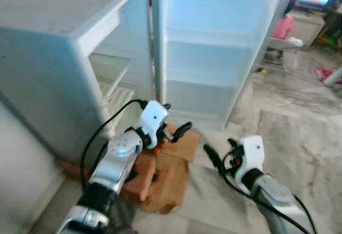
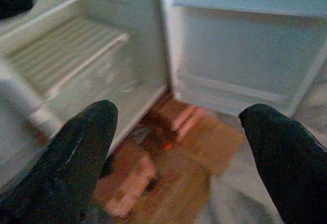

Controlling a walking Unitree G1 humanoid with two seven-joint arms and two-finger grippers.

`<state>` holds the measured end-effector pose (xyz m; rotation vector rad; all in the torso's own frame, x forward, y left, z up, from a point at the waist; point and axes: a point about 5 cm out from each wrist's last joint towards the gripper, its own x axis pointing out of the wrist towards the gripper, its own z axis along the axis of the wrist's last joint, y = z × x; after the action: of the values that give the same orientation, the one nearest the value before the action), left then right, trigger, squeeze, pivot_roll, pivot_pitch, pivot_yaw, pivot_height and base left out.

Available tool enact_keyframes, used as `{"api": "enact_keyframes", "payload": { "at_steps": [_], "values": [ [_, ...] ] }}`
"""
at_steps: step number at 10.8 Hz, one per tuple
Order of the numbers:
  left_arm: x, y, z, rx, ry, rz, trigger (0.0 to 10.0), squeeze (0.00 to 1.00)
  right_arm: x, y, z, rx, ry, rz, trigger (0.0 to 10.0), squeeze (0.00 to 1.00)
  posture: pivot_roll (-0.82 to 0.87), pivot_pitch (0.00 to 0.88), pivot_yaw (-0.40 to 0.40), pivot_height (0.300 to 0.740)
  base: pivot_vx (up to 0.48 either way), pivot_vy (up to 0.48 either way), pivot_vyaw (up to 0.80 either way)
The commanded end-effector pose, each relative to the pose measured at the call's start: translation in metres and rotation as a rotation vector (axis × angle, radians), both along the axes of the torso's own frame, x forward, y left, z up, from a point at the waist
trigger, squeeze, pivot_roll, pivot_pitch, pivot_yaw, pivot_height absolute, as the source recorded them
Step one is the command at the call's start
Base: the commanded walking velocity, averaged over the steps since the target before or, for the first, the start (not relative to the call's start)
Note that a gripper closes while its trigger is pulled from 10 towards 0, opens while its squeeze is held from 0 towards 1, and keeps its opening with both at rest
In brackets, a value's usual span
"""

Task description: Restocking fridge

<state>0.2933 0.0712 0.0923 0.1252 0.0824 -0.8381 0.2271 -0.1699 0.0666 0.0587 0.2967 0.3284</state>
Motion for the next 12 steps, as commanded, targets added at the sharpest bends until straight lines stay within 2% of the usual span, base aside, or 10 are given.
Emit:
{"api": "enact_keyframes", "payload": {
  "at_steps": [1, 4, 10, 12],
  "values": [
    [-0.002, -0.008, 0.003, 0.006, -0.024, -0.02, 10.0, 0.0, 0.002, -0.012, 0.002, -0.036, -0.021, -0.063, 10.0, 0.0, 0.03, 0.02, -0.023, 0.74, 0.319, -0.356, -0.79],
    [-0.007, -0.016, 0.002, 0.032, -0.032, -0.031, 10.0, 0.0, 0.008, -0.011, 0.005, -0.038, -0.049, -0.093, 10.0, 0.0, 0.03, 0.015, -0.02, 0.74, 0.21, -0.376, -0.54],
    [-0.008, -0.001, -0.006, 0.068, -0.019, 0.084, 10.0, 0.0, 0.018, -0.003, 0.006, -0.041, -0.088, -0.113, 10.0, 0.0, 0.05, 0.007, -0.021, 0.74, 0.0, -0.446, 0.0],
    [-0.006, 0.005, -0.007, 0.063, -0.012, 0.137, 10.0, 0.0, 0.02, -0.004, 0.005, -0.042, -0.092, -0.149, 10.0, 0.0, 0.04, 0.003, -0.013, 0.74, 0.315, -0.349, 0.0]
  ]
}}
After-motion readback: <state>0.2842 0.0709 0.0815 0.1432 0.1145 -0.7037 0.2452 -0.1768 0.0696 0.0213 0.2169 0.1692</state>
